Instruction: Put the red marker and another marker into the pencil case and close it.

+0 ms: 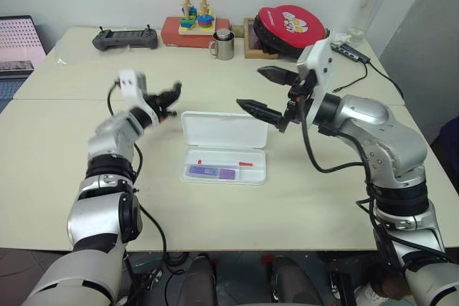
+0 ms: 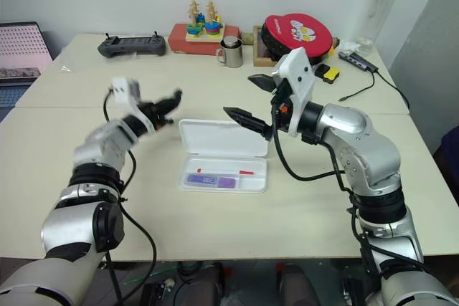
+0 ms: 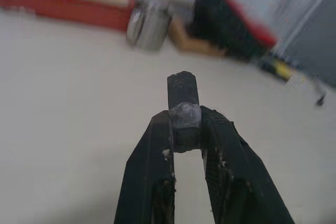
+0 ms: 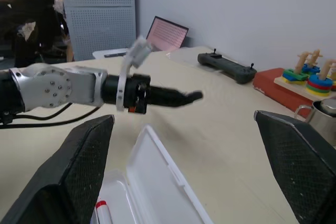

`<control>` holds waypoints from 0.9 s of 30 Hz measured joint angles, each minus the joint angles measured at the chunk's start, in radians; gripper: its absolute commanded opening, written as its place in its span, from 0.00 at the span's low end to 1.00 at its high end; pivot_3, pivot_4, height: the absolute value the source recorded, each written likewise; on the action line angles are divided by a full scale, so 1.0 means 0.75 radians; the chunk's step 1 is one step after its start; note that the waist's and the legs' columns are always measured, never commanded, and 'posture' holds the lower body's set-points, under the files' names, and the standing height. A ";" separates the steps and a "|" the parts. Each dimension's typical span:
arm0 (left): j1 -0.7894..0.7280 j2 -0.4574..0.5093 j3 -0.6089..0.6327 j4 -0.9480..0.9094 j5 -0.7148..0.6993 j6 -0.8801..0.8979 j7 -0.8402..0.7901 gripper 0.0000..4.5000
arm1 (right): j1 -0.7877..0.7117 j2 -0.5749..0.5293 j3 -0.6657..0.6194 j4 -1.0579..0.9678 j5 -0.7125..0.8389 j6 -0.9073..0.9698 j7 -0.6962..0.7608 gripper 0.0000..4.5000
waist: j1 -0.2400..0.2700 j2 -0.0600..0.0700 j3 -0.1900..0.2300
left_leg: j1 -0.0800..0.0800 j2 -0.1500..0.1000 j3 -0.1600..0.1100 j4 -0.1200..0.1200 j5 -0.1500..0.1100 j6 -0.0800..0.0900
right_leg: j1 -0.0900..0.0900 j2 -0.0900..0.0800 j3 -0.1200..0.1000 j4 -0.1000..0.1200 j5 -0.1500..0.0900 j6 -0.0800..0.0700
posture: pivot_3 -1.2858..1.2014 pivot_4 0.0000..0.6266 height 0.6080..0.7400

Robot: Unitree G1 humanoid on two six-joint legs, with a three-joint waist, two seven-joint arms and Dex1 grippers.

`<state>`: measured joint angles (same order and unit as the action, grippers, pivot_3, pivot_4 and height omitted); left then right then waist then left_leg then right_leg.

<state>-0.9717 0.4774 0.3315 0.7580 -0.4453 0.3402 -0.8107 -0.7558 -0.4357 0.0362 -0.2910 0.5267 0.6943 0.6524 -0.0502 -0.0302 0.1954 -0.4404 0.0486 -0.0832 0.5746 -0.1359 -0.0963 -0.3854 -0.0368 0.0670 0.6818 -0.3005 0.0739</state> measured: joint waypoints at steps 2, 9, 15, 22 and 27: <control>0.020 -0.003 -0.014 -0.254 -0.128 0.148 -0.104 0.09 | 0.020 -0.044 -0.044 -0.024 0.009 0.000 0.004 1.00 | 0.002 0.000 0.000 | 0.000 0.000 0.000 0.000 0.000 0.000 | 0.000 0.000 0.000 -0.001 0.000 0.000 | 0.52 0.24 1.00; 0.409 0.128 -0.414 -1.020 -0.297 0.457 -0.481 0.09 | 0.257 -0.267 -0.161 -0.200 0.138 0.063 0.136 1.00 | -0.012 0.001 0.000 | 0.008 0.001 0.002 -0.002 0.000 0.000 | 0.006 0.000 0.002 0.000 -0.001 -0.002 | 0.52 0.24 1.00; 0.487 0.177 -0.806 -0.960 0.089 0.192 -0.560 0.09 | 0.383 -0.318 -0.109 -0.272 0.134 0.085 0.141 1.00 | -0.007 0.001 0.000 | 0.009 0.000 0.004 0.003 0.002 0.004 | 0.007 0.000 0.005 -0.003 -0.002 -0.001 | 0.52 0.24 1.00; 0.493 0.161 -0.846 -0.882 0.201 0.049 -0.594 0.09 | 0.425 -0.337 -0.055 -0.325 0.111 0.105 0.124 1.00 | -0.004 0.001 0.000 | 0.009 0.000 0.005 0.004 0.003 0.006 | 0.007 0.000 0.006 -0.003 0.000 0.002 | 0.52 0.24 1.00; 0.495 0.153 -0.869 -0.806 0.279 -0.032 -0.591 0.09 | 0.443 -0.339 0.008 -0.342 0.109 0.114 0.123 1.00 | -0.002 0.001 0.000 | 0.008 0.000 0.005 0.000 0.003 0.006 | 0.006 0.000 0.005 -0.003 0.000 0.002 | 0.52 0.24 1.00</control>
<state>-0.6002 0.5918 -0.3201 0.1532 -0.2360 0.3161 -1.2540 -0.4235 -0.6898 0.0424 -0.5474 0.6085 0.7801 0.7444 -0.0521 -0.0295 0.1955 -0.4346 0.0487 -0.0794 0.5749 -0.1336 -0.0919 -0.3807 -0.0367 0.0708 0.6798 -0.3004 0.0756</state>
